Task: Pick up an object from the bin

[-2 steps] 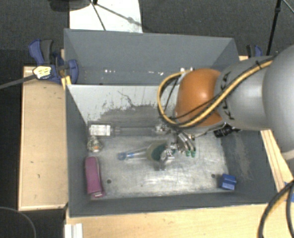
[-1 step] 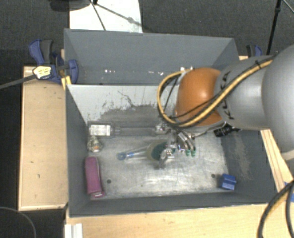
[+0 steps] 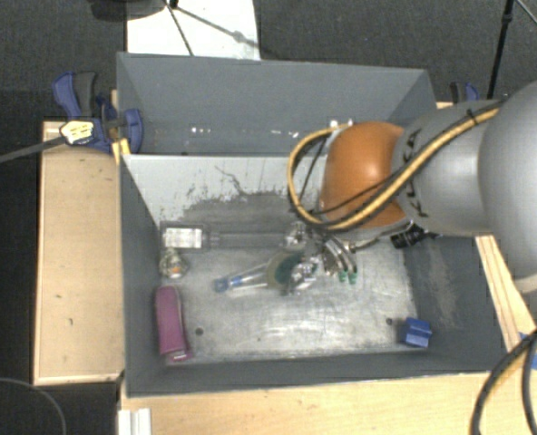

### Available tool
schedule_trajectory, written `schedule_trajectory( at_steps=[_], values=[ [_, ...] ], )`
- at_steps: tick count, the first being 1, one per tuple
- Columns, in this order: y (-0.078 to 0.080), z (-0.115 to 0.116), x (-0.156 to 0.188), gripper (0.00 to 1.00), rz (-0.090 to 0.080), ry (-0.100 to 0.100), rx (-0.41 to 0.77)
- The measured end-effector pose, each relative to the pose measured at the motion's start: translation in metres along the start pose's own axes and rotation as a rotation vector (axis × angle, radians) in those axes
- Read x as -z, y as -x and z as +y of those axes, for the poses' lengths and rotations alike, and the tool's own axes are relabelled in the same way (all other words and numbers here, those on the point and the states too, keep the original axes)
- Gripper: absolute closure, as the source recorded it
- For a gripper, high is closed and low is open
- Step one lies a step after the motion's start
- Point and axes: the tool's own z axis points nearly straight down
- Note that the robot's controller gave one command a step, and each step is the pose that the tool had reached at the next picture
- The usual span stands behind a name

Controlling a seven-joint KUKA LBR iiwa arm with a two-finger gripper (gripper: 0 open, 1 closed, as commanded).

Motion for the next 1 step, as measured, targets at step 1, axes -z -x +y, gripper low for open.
schedule_trajectory(
  at_steps=[1],
  values=[
    [0.0027,0.0003,0.0514,1.00,0.004,-0.001,-0.003]
  ],
)
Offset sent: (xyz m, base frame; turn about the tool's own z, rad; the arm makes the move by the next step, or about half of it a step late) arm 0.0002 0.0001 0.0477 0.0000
